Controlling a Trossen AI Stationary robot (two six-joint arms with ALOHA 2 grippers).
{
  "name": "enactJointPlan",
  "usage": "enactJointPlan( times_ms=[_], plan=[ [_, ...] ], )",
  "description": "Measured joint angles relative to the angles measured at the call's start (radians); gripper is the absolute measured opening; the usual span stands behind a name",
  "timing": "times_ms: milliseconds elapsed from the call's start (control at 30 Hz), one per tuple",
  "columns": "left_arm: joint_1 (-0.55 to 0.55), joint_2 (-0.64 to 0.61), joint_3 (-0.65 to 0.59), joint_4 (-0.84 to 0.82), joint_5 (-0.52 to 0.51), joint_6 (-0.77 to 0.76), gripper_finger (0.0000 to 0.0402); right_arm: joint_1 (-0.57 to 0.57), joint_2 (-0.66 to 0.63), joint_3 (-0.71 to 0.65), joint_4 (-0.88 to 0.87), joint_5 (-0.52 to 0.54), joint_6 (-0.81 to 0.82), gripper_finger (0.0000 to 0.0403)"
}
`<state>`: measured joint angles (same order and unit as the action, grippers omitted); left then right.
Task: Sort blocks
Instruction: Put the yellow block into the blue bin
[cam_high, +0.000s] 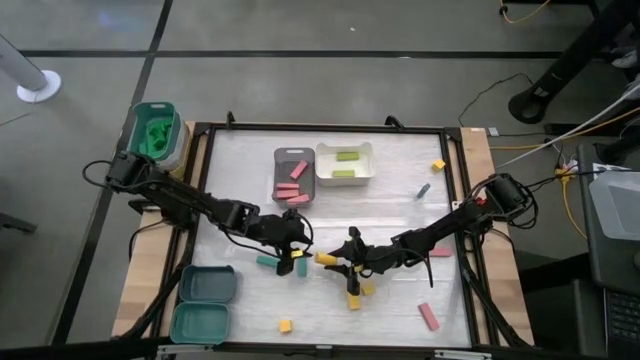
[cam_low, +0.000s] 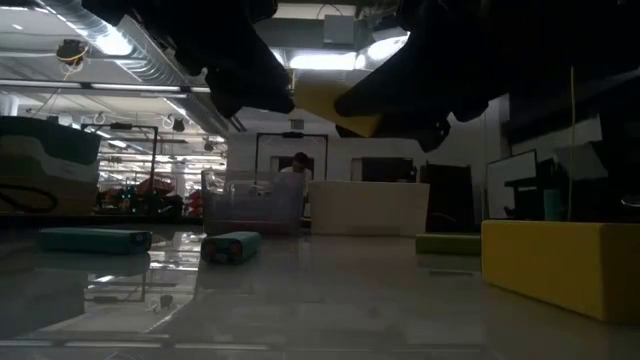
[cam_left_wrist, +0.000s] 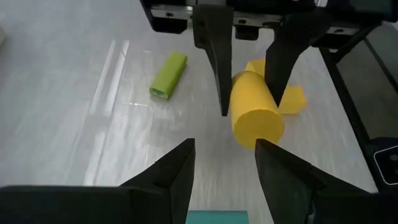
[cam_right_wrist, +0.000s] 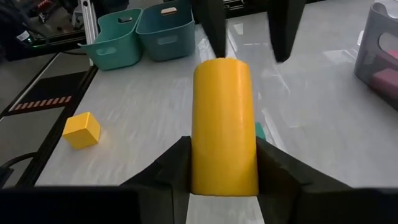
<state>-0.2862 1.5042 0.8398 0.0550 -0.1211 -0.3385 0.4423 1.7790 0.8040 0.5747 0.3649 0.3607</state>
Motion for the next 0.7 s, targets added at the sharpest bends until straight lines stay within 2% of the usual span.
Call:
enactJointPlan(
  times_ms=[333,467,600,700],
  plan=[
    [-0.030,0.045,0.000,0.062,0.007,0.128,0.0155,0.002,-0.001,0.000,-0.001,0.000,0.000,0.0140],
    [-0.028,0.045,0.000,0.070,0.001,0.112,0.0155,0.002,-0.001,0.000,-0.002,0.000,0.000,0.0140],
    [-0.031,0.047,0.000,0.073,-0.048,0.081,0.0156,0.002,-0.001,0.000,-0.003,0.001,0.000,0.0139],
    [-0.035,0.062,0.000,0.079,-0.064,0.031,0.0171,0.002,-0.001,0.000,-0.010,-0.001,-0.001,0.0139]
  ],
)
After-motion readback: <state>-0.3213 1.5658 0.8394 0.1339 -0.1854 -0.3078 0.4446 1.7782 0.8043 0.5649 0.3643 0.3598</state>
